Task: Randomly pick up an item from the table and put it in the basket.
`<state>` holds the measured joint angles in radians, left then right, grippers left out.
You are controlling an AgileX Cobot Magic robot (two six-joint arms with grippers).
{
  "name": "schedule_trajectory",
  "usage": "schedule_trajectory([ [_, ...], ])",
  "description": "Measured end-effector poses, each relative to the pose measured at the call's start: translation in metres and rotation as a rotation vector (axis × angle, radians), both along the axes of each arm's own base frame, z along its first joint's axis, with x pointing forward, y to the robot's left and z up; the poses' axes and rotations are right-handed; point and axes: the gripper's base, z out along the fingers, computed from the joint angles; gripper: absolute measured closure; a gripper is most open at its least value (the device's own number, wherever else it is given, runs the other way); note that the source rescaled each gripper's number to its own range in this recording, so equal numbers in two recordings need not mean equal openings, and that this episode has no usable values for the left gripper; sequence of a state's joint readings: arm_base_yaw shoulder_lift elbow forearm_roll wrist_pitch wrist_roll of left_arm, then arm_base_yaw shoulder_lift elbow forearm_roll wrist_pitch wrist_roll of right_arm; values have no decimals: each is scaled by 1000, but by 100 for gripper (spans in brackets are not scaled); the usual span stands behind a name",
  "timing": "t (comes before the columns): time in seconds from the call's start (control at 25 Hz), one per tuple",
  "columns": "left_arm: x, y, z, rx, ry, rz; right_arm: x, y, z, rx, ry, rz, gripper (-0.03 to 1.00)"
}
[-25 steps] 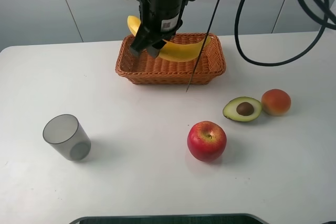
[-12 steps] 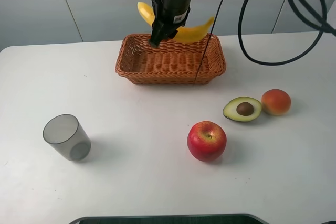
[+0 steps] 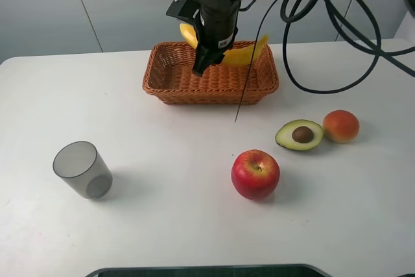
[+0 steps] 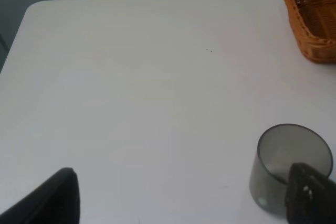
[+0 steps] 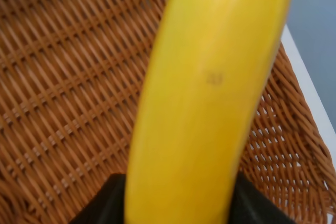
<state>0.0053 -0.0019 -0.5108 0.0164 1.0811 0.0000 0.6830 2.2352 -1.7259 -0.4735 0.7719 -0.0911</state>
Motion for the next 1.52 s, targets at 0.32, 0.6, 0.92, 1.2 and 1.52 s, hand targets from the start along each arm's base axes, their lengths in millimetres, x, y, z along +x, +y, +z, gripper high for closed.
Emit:
schedule_trajectory([
  [0.32,0,0,0,0,0,0,1,1,-11,2,8,-9,0],
  [0.6,0,0,0,0,0,0,0,0,-10,-5,18,-28,-3],
  [0.92,0,0,0,0,0,0,-14,-8,24,83,95,-210,-3],
  [1.2,0,0,0,0,0,0,-42,-29,55,201,201,-344,-3],
  [1.52,0,0,0,0,0,0,-77,-105,66,289,305,-618,-3],
])
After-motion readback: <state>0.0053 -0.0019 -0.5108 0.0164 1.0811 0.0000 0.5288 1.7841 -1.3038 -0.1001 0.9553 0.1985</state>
